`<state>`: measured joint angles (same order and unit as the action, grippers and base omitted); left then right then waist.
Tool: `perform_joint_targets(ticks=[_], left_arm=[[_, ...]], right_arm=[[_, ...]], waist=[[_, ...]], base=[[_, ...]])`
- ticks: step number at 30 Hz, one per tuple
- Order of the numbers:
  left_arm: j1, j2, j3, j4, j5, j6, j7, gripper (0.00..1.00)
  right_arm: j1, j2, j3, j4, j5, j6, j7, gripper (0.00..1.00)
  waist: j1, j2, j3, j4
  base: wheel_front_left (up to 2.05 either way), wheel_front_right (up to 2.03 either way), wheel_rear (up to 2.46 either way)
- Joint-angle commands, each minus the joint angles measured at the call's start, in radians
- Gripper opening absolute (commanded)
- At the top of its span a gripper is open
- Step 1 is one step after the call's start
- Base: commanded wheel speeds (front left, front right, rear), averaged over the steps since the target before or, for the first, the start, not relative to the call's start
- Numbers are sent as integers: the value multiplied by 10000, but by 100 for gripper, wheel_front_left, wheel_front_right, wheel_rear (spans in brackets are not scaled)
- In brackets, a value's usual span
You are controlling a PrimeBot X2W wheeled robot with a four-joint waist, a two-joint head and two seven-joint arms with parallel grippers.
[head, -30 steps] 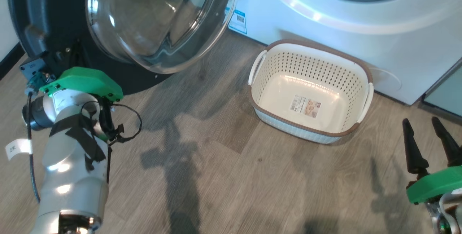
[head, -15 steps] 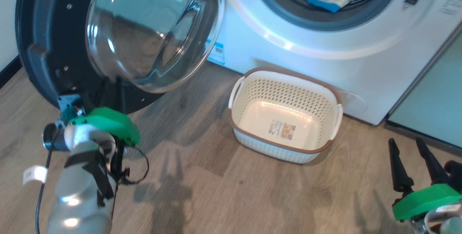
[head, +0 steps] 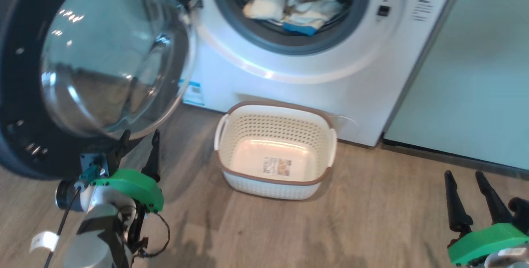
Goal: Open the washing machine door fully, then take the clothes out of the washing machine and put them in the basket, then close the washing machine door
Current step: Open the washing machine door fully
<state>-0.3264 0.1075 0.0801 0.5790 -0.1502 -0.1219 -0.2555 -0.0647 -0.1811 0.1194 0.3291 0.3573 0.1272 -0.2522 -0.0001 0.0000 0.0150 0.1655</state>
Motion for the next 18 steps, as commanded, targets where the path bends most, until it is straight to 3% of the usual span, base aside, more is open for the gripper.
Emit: perform_joint_targets(ticks=[1,10,18], left_arm=[[-167,359,213,-445,-151,-36,-63,100],[126,584,-208,-700,-565,-80,-63,100],[136,480,-89,-533,-806,-73,-63,100]], right_arm=[[-186,-65,101,-373,-84,35,-95,100],[6,99,22,-594,-280,35,-95,100],[117,131,34,-623,-304,35,-95,100]], waist=[[1,0,-203,-615],[1,0,-293,-1896],[1,0,-341,-2434]], base=[[0,0,0],[0,0,0],[0,0,0]])
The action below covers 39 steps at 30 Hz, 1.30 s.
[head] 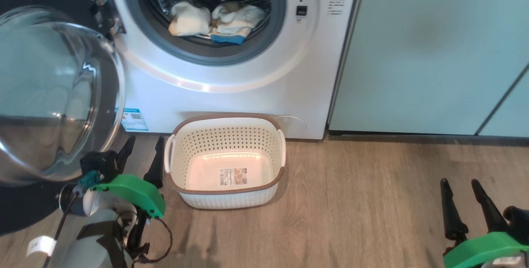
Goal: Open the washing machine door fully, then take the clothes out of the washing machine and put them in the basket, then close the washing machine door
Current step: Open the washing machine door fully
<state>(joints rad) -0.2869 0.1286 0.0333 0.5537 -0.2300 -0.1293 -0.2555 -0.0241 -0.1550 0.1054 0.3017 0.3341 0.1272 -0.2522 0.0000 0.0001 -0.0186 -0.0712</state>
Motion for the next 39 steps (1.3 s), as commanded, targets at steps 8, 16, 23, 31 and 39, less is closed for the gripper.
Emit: perform_joint_targets(ticks=[8,16,23,31,39], left_arm=[[-253,201,371,41,135,20,-63,100],[-380,171,502,226,34,8,-63,100],[-459,182,458,269,-49,-3,-63,100],[-473,230,266,276,-162,-10,-63,100],[-481,296,101,244,-290,-12,-63,100]], right_arm=[[-261,-116,195,-338,-139,35,-95,100],[-269,-119,152,-382,-235,35,-95,100],[-308,-120,91,-405,-287,35,-95,100],[-293,-135,119,-411,-279,35,-95,100],[-292,-139,152,-382,-251,35,-95,100]], waist=[[0,-1,37,-382],[0,-1,91,-377],[0,-1,125,-210],[0,-1,149,-110],[0,-1,144,-64]], base=[[0,0,0],[0,0,0],[0,0,0],[0,0,0],[0,0,0]])
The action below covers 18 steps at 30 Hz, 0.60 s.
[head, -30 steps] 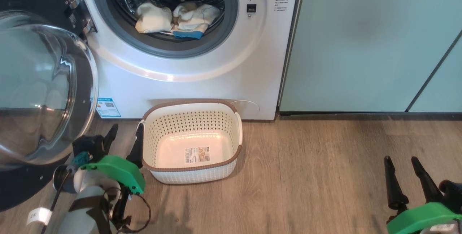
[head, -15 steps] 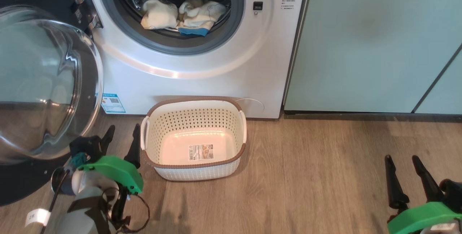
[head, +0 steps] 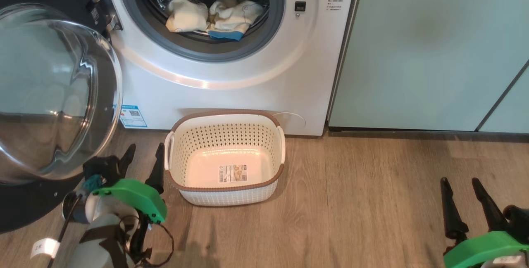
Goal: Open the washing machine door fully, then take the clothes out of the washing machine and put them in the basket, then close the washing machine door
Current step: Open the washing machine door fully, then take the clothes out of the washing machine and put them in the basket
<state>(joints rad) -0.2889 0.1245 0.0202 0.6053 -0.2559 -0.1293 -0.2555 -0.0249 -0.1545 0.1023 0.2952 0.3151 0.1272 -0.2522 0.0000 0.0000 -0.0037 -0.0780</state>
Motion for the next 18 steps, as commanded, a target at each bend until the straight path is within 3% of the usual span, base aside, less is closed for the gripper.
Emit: perform_joint_targets(ticks=[1,18], left_arm=[[-461,339,227,-270,-44,-12,-63,100],[-498,409,-44,-282,-398,-13,-63,100]], right_arm=[[-284,-143,187,-315,-58,35,-95,100],[-292,-124,223,-284,-31,35,-95,100]], waist=[[0,0,-10,6],[0,0,-59,-16]], base=[[0,0,0],[0,0,0]])
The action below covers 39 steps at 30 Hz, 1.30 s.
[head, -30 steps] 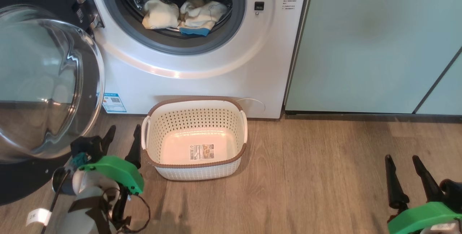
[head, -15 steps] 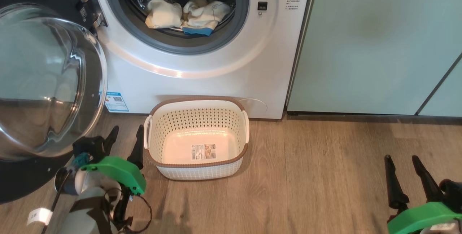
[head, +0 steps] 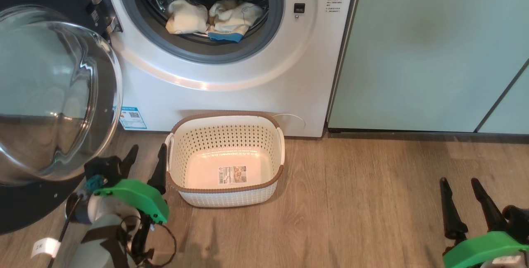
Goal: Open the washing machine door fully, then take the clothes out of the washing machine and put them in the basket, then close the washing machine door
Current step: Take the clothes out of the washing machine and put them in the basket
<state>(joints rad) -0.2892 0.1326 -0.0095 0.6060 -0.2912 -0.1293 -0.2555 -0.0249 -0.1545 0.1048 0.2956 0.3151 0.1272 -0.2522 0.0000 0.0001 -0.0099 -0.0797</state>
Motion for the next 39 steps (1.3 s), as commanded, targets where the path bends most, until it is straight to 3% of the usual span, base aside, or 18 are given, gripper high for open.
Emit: perform_joint_targets(ticks=[1,11,27,39], left_arm=[[-499,320,198,-310,-121,-13,-63,100],[-482,481,-55,-394,-676,-13,-63,100],[-549,493,-190,-391,-978,-13,-63,100],[-489,434,-31,-423,-814,-13,-63,100]], right_arm=[[-292,-125,198,-283,-31,35,-95,100],[-270,-113,210,-253,3,35,-95,100],[-303,-145,203,-252,5,35,-95,100],[-321,-139,208,-245,18,35,-95,100]], waist=[[0,-1,4,0],[0,-1,60,-1],[0,-1,148,20],[0,-1,133,28]], base=[[21,-15,-6],[94,-91,-2],[195,-190,-5],[56,-56,0]])
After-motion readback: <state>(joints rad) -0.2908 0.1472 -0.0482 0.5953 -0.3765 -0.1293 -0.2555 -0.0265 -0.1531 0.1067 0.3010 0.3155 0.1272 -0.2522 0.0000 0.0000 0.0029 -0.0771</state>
